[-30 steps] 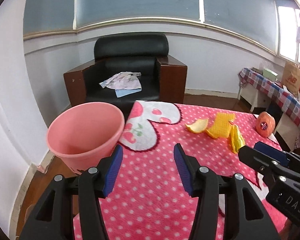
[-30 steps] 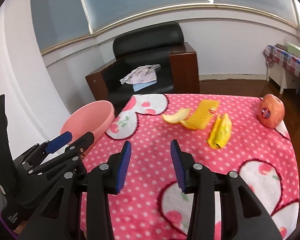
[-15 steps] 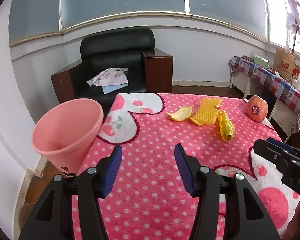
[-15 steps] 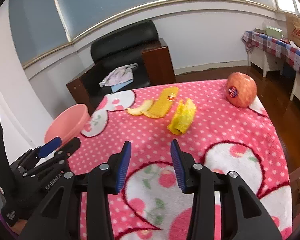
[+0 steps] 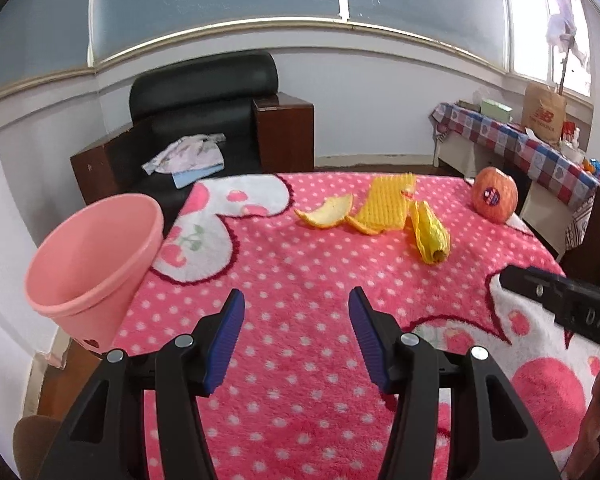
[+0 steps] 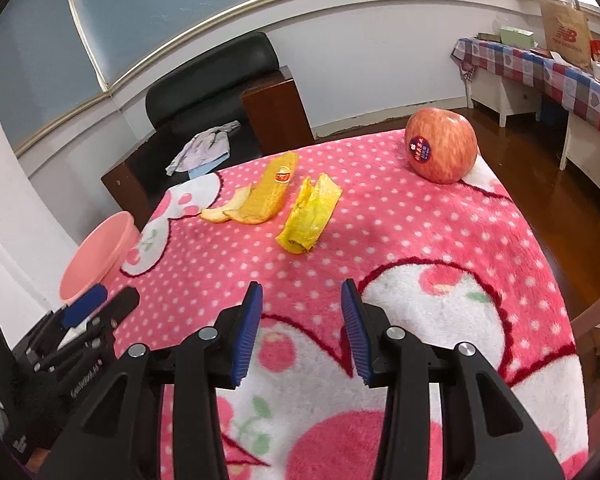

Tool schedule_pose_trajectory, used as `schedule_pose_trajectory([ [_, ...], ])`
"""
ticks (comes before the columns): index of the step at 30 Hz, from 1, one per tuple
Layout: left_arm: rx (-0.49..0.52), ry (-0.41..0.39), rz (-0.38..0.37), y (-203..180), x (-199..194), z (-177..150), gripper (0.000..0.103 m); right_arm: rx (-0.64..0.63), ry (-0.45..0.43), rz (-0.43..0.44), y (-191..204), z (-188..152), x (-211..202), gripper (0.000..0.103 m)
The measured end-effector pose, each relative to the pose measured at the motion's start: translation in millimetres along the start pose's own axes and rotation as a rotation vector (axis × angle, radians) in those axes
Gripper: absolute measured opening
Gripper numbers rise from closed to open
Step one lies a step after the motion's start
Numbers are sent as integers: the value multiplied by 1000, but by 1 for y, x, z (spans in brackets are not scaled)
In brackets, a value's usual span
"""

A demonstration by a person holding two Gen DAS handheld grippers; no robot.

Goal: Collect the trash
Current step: 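Move both tools back over the orange peel and yellow bag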

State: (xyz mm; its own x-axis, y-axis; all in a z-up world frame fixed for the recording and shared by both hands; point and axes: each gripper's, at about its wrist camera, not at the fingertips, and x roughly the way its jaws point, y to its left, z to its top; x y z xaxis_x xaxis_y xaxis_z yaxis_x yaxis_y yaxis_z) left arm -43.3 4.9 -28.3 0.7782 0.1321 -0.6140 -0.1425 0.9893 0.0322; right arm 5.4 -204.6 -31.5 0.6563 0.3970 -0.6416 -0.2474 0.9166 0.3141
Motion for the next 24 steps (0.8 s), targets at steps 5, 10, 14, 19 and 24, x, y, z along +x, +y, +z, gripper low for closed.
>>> schedule_pose_trajectory([
  [5,-11,45,0,2,18,-1,54,-3,-21,-19,1,12,12,42],
  [10,-27,156,-1,4,41,-2,54,-6,5,-8,5,13,30,42],
  [14,-38,202,-2,6,51,-5,54,6,58,22,4,9,40,42],
  [19,-32,223,11,4,54,-7,54,66,123,53,-4,0,51,42],
  [24,-29,264,16,4,60,-7,57,21,147,89,6,-6,55,42],
])
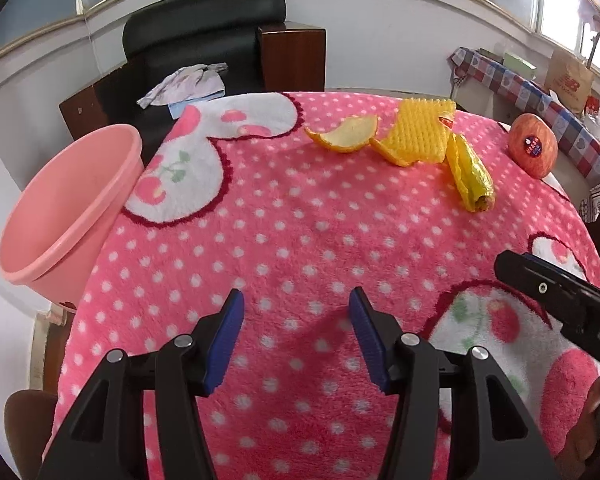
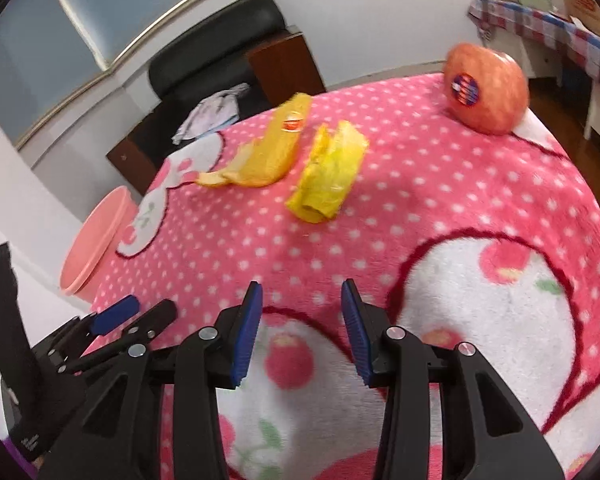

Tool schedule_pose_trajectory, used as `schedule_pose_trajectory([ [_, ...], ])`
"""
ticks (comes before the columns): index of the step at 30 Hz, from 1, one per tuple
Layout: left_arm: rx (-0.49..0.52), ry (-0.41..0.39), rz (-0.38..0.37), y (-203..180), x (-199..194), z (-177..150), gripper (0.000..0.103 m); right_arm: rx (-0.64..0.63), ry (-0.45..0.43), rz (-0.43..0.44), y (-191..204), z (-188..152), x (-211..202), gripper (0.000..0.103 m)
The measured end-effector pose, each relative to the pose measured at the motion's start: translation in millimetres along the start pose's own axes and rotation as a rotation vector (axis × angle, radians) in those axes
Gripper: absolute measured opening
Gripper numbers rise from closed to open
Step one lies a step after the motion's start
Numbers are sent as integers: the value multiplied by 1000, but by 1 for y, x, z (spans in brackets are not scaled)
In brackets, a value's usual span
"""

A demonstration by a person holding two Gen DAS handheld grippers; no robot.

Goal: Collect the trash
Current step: 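Move both tools back over the orange peel and yellow bag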

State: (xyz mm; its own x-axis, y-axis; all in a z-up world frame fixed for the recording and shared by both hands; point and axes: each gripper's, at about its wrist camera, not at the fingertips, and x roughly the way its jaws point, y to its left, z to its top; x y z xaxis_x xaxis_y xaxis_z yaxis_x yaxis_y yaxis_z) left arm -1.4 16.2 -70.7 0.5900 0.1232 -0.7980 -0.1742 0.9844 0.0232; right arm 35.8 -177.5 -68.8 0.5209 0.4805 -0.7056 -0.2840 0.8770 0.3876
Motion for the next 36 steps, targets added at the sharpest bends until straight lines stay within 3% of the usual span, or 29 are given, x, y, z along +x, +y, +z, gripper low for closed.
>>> schedule_pose_trajectory([
  [5,26,-61,-4,-4,-11,-2,73,8,-3,50,-1,-1,0,42],
  [9,97,-95,-13,-14,-18,-5,74,45,-11,55,-8,-1,-2,42],
  [13,112,-68,-8,-16,-14,-4,74,62,-25,49,-11,-1,-4,42],
  [25,-1,-25,-58,5,-6,-3,64,84,-25,6,-17,-2,-6,42],
  [36,-22,-14,-114,8,-3,-2,52,96,-46,-13,-19,-3,-10,42],
])
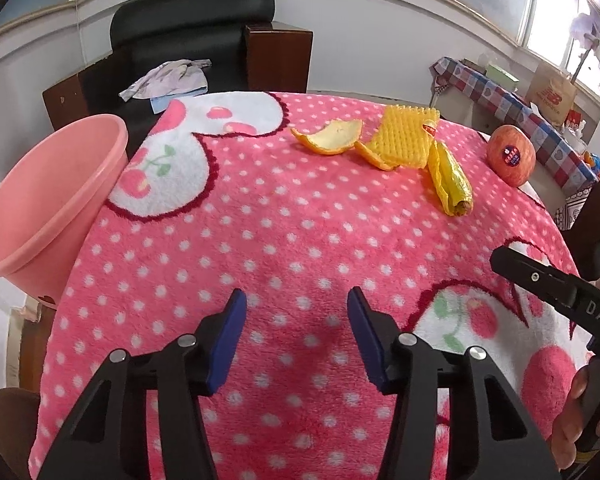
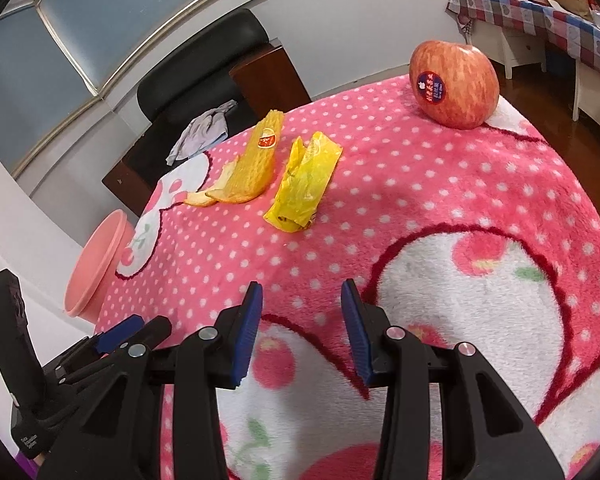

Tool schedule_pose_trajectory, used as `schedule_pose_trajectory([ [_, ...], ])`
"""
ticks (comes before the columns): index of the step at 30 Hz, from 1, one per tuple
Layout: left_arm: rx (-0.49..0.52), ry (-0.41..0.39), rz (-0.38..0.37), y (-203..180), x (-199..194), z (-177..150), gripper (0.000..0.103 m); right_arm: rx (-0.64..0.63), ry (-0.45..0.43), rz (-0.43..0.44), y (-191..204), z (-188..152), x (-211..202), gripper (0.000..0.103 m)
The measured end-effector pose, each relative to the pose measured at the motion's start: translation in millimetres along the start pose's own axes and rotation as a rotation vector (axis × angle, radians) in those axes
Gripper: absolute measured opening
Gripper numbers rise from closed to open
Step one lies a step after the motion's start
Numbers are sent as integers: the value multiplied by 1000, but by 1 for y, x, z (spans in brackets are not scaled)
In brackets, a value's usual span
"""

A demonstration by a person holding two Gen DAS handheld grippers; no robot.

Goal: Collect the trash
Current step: 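Move both tools back over the orange peel and yellow bag, then grasp the orange peel with the left gripper while the right gripper grasps the yellow plastic bag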

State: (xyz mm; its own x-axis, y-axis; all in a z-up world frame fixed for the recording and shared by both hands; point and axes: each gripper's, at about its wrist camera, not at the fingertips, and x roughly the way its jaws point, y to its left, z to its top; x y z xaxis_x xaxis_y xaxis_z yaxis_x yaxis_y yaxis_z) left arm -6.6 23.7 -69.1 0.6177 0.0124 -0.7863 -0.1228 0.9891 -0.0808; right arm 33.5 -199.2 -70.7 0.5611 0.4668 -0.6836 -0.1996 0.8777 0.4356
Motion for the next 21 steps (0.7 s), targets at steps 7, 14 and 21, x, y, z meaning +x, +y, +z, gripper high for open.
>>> schedule_pose_trajectory([
  [7,21,15,-78,-1,1,1,52,16,33,-18,-2,1,7,42],
  [14,46,-50,-91,7,-17,46,44,1,28,-50,4,6,4,42],
  [21,20,-93,-53,13,5,108,44,16,-46,-63,10,52,4,42],
])
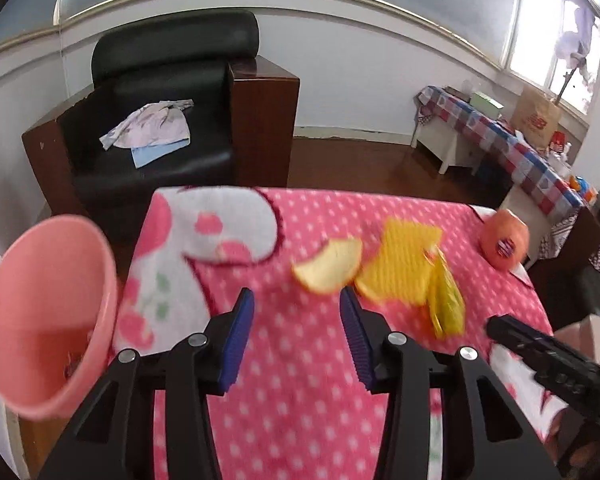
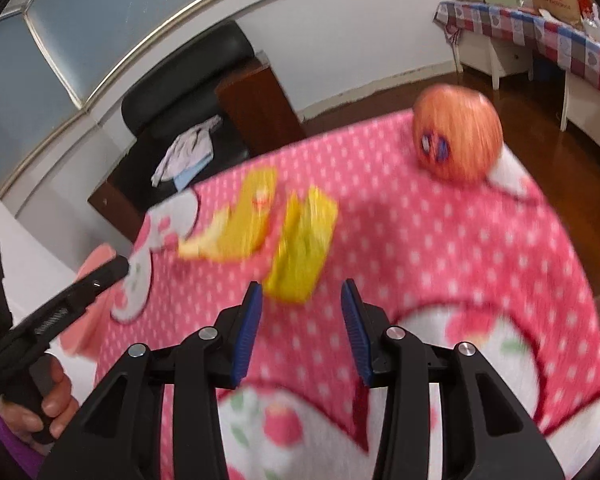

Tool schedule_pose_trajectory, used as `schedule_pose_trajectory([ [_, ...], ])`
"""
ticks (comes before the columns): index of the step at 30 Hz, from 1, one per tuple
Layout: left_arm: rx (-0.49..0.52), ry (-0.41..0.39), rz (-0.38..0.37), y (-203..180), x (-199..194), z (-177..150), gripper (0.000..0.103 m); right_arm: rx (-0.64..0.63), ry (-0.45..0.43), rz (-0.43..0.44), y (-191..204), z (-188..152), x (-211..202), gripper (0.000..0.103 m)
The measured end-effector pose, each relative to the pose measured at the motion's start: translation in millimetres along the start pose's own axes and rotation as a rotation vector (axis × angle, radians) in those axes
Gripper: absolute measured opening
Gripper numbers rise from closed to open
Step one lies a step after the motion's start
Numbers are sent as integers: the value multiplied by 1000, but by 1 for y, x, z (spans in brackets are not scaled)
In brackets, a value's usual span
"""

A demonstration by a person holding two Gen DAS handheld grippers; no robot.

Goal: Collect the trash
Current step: 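Grasp the orange peel with the left gripper while the right gripper grasps the yellow plastic bag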

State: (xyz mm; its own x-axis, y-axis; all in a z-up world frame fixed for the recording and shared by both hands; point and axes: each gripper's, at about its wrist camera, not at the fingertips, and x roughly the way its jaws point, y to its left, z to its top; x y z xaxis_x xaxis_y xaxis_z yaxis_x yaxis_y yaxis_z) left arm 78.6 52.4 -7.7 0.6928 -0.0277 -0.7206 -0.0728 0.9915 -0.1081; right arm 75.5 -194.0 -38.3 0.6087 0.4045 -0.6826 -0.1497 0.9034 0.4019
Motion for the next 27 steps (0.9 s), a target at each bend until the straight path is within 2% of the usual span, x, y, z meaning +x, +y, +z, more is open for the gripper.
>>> schedule_pose_trajectory([
  [3,-5,33,3,1,30,12,44,4,-16,-4,4,20,10,43],
  [5,-11,60,7,1,50,14,44,-13,-15,-25,7,27,23,51],
  [12,-40,123,2,1,92,6,44,-40,44,-111,3,24,65,52],
  [13,-42,109,2,0,93,6,42,-41,54,-117,2,22,68,52],
  [16,-50,91,-17,-2,93,4,21,-67,38,-126,0,16,69,52],
  [18,-54,83,-16,-4,91,2,14,-88,31,-137,3,14,67,51],
  [19,-51,73,-14,-4,89,2,10,-92,26,-139,3,13,67,50],
  [21,-45,63,-16,-5,83,1,7,-91,17,-140,2,11,65,40],
  [23,-56,54,-19,-4,73,0,5,-82,11,-128,0,10,61,24],
  [27,-74,21,-14,1,51,1,4,-69,2,-110,-2,7,48,16],
])
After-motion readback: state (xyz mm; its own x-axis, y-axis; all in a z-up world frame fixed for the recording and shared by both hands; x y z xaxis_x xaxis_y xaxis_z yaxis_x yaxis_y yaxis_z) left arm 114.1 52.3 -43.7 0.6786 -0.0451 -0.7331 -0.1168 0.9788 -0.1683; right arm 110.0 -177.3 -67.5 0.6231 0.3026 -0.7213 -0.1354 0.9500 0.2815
